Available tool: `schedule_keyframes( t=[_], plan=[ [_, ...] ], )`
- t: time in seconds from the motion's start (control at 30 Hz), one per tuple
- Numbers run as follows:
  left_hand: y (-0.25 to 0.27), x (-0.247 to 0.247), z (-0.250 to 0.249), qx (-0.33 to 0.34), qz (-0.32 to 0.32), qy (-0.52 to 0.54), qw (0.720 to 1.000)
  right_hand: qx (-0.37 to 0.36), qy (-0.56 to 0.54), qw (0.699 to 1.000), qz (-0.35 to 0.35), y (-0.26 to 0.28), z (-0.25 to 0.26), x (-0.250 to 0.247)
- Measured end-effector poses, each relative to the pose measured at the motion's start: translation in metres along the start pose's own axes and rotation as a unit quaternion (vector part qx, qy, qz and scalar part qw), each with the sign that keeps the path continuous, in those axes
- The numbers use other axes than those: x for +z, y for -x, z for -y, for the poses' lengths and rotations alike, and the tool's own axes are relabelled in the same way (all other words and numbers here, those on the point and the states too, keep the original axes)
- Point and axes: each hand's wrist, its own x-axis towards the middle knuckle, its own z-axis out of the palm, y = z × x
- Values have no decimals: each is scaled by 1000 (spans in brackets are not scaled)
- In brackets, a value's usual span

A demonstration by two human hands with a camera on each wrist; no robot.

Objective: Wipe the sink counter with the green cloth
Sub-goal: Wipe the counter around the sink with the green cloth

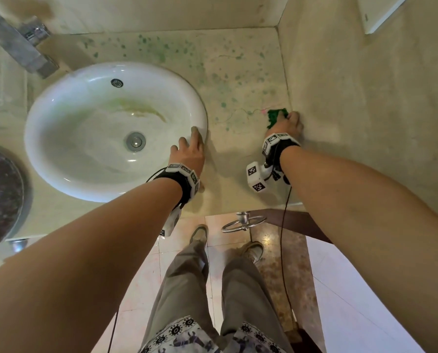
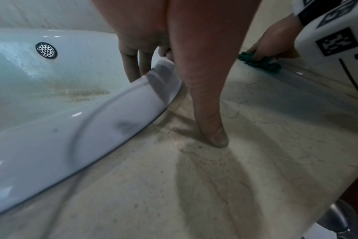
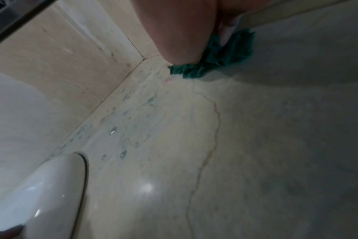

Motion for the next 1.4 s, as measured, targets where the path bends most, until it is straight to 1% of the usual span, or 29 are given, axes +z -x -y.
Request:
schedule_keyframes(
  t=[0.1,0.2,0.27,0.33,0.37,0.43,0.5,0.57,0.63,0.7,0.77,0.9,1.03,1.17,1.3,1.33,1.4],
  plan=[
    [-1,1,-1,-2,-1,8,1000,-6,-8,1000,11,-11,5,-5],
    [-1,3,0,-16,-20,8,1000,-49,-47,997,45,-17,2,-12],
    [0,3,1,-11,-1,-1,1000,-68,-105,991,38,-15,-2,-8],
    [1,2,1,-5,-1,-6,1000,-68,-189,979,24,-3,-1,-1],
    [2,2,1,-2,-3,-3,1000,-74,-212,974,29,5,0,2],
    [2,0,1,0,-6,5,1000,-109,-230,965,61,20,0,11],
    [3,0,2,1,-8,12,1000,-139,-202,965,96,35,-4,17],
    [4,-1,4,9,-5,6,1000,-182,-143,967,108,43,-8,23],
    [5,-1,5,21,-8,6,1000,-187,-118,968,120,50,-11,23],
    [4,-1,7,30,-10,13,999,-196,-106,968,115,56,-12,17],
    [1,-3,10,41,-14,26,999,-213,-63,968,116,62,-13,13],
    [-10,-9,17,58,-43,55,996,-202,-33,973,106,67,-14,11],
    [-26,-15,19,36,-45,82,995,-194,-23,977,84,65,-10,11],
    [-45,-19,21,14,-34,94,995,-123,-47,988,80,46,-8,24],
    [-57,-26,25,6,-29,96,995,-94,-63,990,82,20,-3,23],
    [-60,-27,25,5,-24,95,995,-82,-76,990,81,12,-2,21],
    [-65,-29,24,6,-14,92,996,-42,-129,989,55,-1,4,16]
  ],
)
